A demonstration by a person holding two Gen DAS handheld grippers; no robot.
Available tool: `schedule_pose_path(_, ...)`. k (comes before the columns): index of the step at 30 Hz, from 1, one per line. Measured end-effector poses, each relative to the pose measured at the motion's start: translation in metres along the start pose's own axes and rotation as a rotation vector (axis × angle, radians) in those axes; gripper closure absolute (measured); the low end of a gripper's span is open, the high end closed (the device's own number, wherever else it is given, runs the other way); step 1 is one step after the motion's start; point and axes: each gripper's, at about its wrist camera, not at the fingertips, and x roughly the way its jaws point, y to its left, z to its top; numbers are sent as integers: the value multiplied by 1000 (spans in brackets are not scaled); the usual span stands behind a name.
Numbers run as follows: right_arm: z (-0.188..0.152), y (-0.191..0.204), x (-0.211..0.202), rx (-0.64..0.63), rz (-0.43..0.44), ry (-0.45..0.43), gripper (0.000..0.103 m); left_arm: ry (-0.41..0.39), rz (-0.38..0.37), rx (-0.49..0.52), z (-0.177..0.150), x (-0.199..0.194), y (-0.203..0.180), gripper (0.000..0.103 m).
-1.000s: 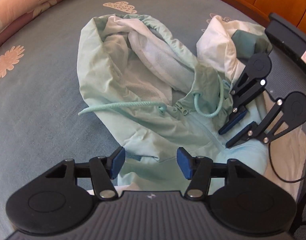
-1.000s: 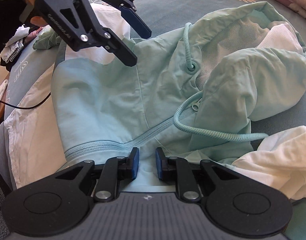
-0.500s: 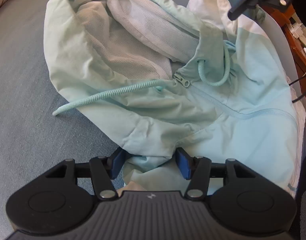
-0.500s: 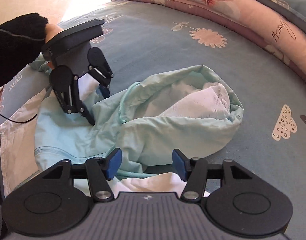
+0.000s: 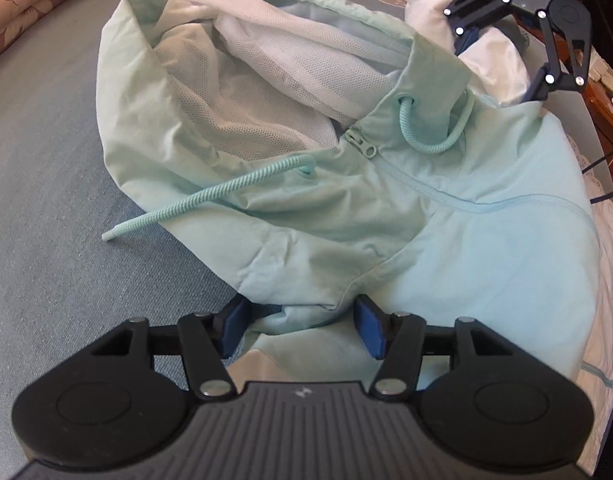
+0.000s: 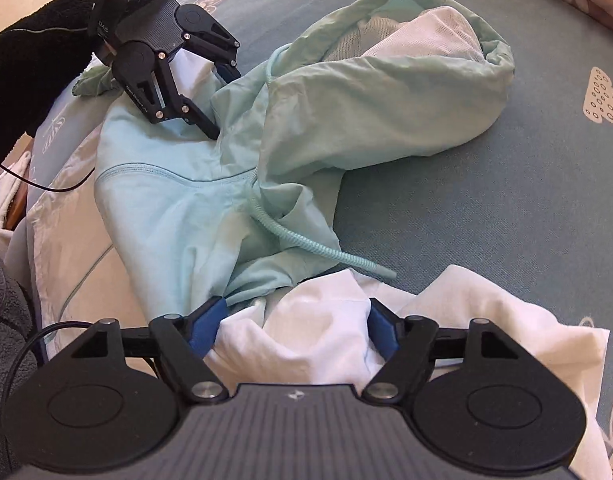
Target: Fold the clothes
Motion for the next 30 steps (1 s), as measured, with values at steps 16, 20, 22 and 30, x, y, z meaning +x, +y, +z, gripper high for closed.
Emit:
schedule_pose_path(16, 69, 11, 13, -119, -119, -100, 87, -80, 184, 29, -6, -18, -5, 92)
schedule_pose_path(20, 101, -2, 0, -118, -279, -141, 89, -82, 301, -39, 8, -20, 18, 92)
schedule_pose_path(22, 120, -13, 0, -102, -354, -154, 89, -73, 372, -85, 30, -10, 21, 92)
schedule_pose_path(30, 189, -52, 20, -8, -568, -236, 97, -63, 522, -169, 37, -3, 50, 93)
